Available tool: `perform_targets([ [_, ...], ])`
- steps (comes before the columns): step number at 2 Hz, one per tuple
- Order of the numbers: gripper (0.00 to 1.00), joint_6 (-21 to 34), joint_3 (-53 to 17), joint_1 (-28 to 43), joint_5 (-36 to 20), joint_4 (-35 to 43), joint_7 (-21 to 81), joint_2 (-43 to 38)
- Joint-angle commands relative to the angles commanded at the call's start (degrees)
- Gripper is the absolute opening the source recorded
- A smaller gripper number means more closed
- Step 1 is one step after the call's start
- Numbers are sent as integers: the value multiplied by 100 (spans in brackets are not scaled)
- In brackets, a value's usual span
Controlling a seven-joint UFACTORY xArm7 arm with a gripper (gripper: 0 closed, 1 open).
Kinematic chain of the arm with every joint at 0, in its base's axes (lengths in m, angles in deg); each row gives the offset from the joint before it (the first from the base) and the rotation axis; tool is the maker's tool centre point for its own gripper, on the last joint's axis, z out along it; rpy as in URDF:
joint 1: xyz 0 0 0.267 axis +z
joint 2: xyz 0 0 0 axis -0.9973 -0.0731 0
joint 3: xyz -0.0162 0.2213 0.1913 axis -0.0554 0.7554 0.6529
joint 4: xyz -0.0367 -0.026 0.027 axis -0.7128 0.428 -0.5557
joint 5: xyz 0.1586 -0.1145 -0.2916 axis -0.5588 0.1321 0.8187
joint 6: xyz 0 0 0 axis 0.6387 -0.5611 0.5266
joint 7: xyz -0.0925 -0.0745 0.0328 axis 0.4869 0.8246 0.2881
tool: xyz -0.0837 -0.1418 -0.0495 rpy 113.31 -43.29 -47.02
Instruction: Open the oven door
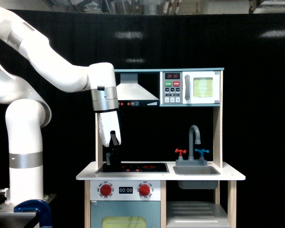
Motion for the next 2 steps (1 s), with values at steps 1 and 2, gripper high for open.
perform_targets([
  [1,100,-496,-909,1712,-1228,1328,2176,-1320],
  [2,100,1121,-2801,3118,-3277,3238,6465,-2871],
])
